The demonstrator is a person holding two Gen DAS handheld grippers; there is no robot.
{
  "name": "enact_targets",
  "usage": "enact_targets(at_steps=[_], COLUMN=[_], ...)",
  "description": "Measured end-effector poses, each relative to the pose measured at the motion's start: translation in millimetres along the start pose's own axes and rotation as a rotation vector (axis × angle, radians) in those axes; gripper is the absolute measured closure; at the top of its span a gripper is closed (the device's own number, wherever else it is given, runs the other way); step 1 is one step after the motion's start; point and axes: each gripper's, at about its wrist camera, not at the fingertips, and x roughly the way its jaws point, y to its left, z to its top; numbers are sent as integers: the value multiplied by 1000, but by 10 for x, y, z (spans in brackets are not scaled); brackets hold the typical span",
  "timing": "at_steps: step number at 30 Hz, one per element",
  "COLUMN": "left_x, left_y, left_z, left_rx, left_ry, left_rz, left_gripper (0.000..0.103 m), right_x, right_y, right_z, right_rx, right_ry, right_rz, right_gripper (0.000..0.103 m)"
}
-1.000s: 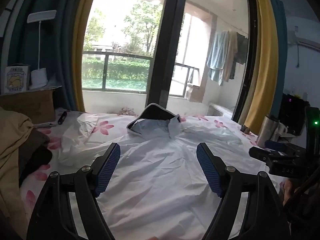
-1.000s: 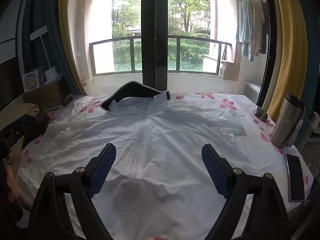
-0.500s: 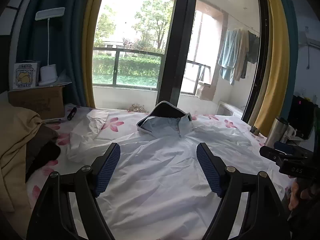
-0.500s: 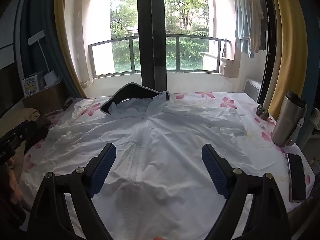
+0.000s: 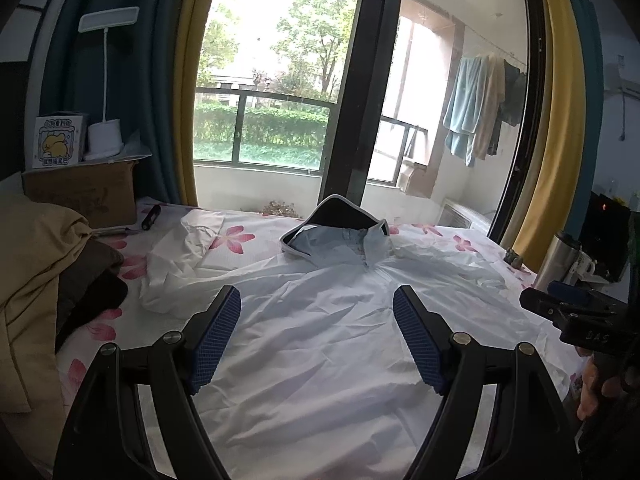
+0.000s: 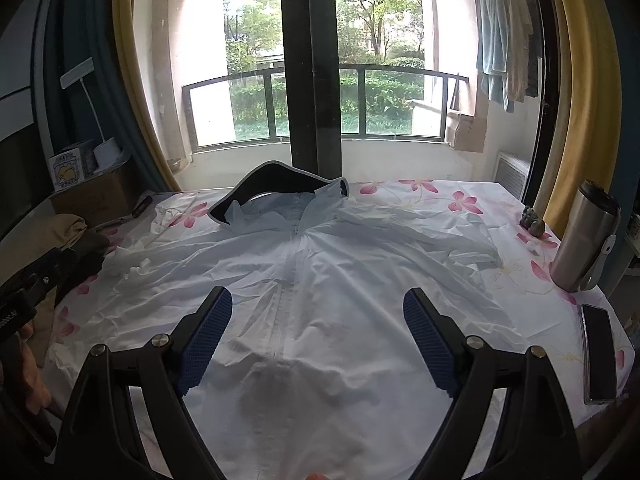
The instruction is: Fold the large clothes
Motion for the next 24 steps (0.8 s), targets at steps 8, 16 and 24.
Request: enact_targets(at_steps=[8,16,24], left_x=[-28,8,38], left_y=[0,-25,-18], left_z=[-8,-4,2], left_rx=[0,7,-3], left_ry=[-10,-9,-5], left_rz=[-9,-13,-30], left_gripper=[22,22,22], right_x=[2,27,54], right_y=[19,12,1], right_z=[-15,-32,-18], right_rx=[-14,-14,-15], right_ry=[-5,-1,1], right_rz=[-8,-18,-25], right_gripper=[16,16,16])
